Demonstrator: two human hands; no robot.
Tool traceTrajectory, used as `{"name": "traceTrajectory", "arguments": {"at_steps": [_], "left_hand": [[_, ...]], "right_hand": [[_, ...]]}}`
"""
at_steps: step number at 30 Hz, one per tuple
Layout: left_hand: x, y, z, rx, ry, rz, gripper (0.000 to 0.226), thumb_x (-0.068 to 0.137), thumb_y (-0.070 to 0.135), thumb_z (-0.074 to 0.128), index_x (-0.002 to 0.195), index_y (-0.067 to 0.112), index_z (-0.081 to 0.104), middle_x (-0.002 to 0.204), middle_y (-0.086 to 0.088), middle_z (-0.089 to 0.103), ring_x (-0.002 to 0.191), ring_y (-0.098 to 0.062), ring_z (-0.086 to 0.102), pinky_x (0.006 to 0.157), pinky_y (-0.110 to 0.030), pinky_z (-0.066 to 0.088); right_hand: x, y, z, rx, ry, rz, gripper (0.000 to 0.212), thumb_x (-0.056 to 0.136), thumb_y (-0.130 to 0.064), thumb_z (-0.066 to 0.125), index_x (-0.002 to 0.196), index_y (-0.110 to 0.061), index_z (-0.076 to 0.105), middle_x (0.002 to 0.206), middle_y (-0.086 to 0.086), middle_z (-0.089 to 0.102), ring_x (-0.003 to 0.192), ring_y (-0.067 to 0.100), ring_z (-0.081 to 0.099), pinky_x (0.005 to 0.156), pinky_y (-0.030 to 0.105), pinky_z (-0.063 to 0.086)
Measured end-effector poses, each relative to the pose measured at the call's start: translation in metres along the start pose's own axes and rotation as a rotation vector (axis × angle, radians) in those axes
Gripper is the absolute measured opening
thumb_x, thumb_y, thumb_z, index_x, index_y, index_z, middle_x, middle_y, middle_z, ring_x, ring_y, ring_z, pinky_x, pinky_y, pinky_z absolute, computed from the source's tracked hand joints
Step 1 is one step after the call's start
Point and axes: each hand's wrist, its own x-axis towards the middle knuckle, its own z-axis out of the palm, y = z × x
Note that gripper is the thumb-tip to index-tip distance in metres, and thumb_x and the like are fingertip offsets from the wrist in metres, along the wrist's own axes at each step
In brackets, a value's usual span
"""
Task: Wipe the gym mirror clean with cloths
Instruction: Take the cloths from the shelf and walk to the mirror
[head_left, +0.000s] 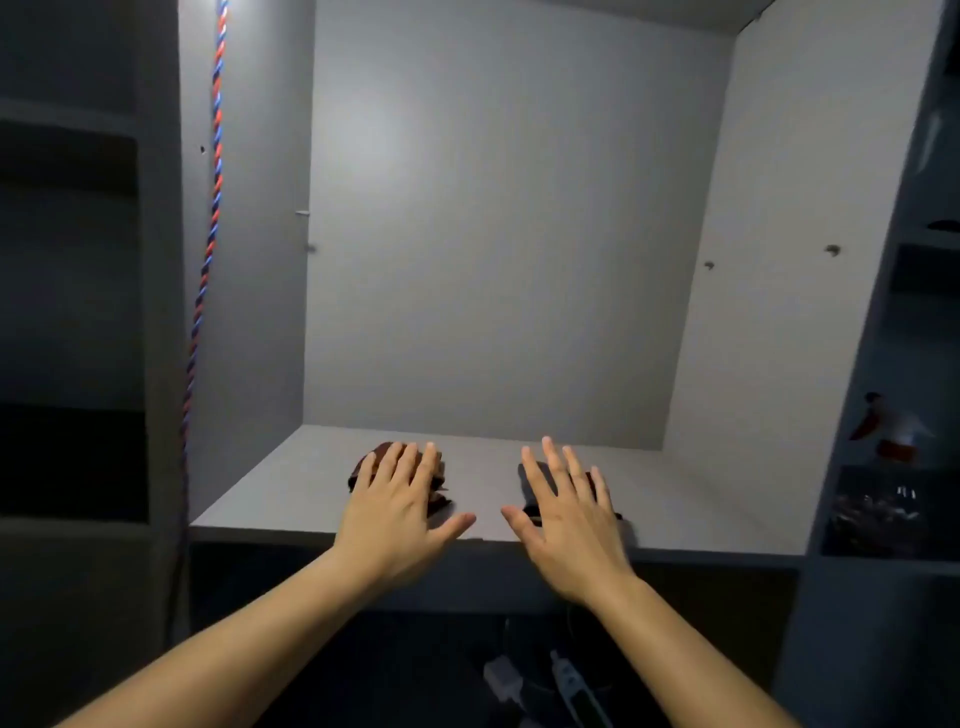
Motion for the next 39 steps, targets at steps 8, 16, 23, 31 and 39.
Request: {"name": "traceTrajectory", "arguments": {"at_steps": [8,16,23,31,39], "left_hand": [[-0.028,-0.005,0.004,-0.021,0.074,0.130,0.092,0.093,0.085,0.016,0.142,0.019,0.058,0.141,0.004,0.059,0.135,-0.019,0.050,0.118,-0.038,0.035],[-0.043,-0.019,0.008,-0.145,0.308,0.267,0.023,0.095,0.031,0.063,0.111,0.018,0.075,0.107,0.001,0.071,0.098,-0.027,0.064,0.084,-0.039,0.053],[-0.040,-0.018,0.008,-0.030,0.233,0.239,0.041,0.062,0.010,0.095,0.099,0.017,0.080,0.097,-0.006,0.076,0.089,-0.034,0.073,0.064,-0.039,0.061],[-0.097,0.010,-0.019,0.193,0.408,0.264,0.055,0.058,-0.003,0.084,0.112,0.006,0.075,0.100,-0.010,0.075,0.077,-0.030,0.072,0.054,-0.036,0.059],[-0.231,0.023,-0.066,0.375,0.466,0.210,0.034,0.099,0.010,0.049,0.122,0.005,0.075,0.127,-0.015,0.071,0.101,-0.027,0.074,0.075,-0.035,0.064]], "right_hand": [[-0.018,-0.006,0.007,0.090,-0.149,0.048,0.090,0.092,-0.074,0.001,0.160,-0.025,0.033,0.168,-0.001,0.028,0.156,0.018,0.019,0.127,0.039,0.010],[-0.028,0.007,-0.006,0.039,-0.075,0.059,0.062,0.103,-0.054,0.049,0.155,-0.020,0.042,0.159,0.000,0.039,0.147,0.021,0.032,0.121,0.040,0.026],[-0.049,0.012,0.000,-0.034,0.172,-0.142,0.035,0.078,-0.011,0.082,0.113,-0.018,0.076,0.106,0.001,0.071,0.099,0.024,0.066,0.085,0.039,0.055],[-0.055,0.009,-0.011,0.092,0.604,-0.551,0.031,0.068,-0.002,0.086,0.095,-0.013,0.077,0.073,-0.001,0.071,0.064,0.021,0.062,0.071,0.034,0.054],[-0.098,-0.073,-0.038,0.457,0.756,-0.982,0.026,0.108,-0.021,0.053,0.098,-0.013,0.076,0.089,-0.002,0.076,0.074,0.018,0.069,0.072,0.036,0.053]]}}
